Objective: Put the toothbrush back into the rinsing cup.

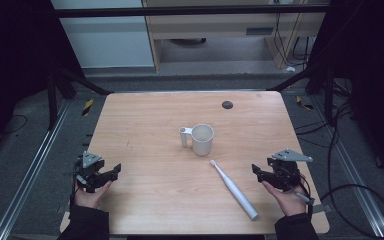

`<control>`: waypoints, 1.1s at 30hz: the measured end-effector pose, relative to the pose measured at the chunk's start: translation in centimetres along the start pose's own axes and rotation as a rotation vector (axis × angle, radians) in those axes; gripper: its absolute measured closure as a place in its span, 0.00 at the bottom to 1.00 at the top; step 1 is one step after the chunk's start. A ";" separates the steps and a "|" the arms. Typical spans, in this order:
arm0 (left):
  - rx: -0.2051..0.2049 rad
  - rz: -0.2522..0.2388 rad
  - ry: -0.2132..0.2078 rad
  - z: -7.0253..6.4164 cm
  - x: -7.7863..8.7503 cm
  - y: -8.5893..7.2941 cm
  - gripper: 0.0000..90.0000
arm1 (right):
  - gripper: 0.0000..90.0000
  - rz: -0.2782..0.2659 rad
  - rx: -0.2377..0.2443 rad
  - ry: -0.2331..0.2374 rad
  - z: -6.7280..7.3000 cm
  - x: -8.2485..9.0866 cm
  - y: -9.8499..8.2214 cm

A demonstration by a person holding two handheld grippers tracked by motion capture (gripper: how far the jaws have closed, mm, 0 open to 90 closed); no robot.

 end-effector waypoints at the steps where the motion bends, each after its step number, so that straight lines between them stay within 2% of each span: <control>1: 0.000 0.000 0.000 0.0 0.0 0.0 0.36 | 0.43 0.000 0.000 0.000 0.0 0.0 0.0; 11: -0.003 0.008 0.004 0.1 -0.1 -0.1 0.37 | 0.44 0.046 0.025 0.050 2.0 -0.6 1.2; 33: -0.007 0.010 0.005 0.1 -0.1 -0.1 0.37 | 0.47 0.134 0.063 0.096 4.5 -2.5 1.9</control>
Point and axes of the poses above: each handheld gripper's, and its own axes: x roughly backward along the jaws, y roughly out of its top, z roughly to its left, the point moved 2 cm from there along -x, roughly forward along the jaws, and after that the axes turned 8 degrees about -z, right-handed, at the moved point
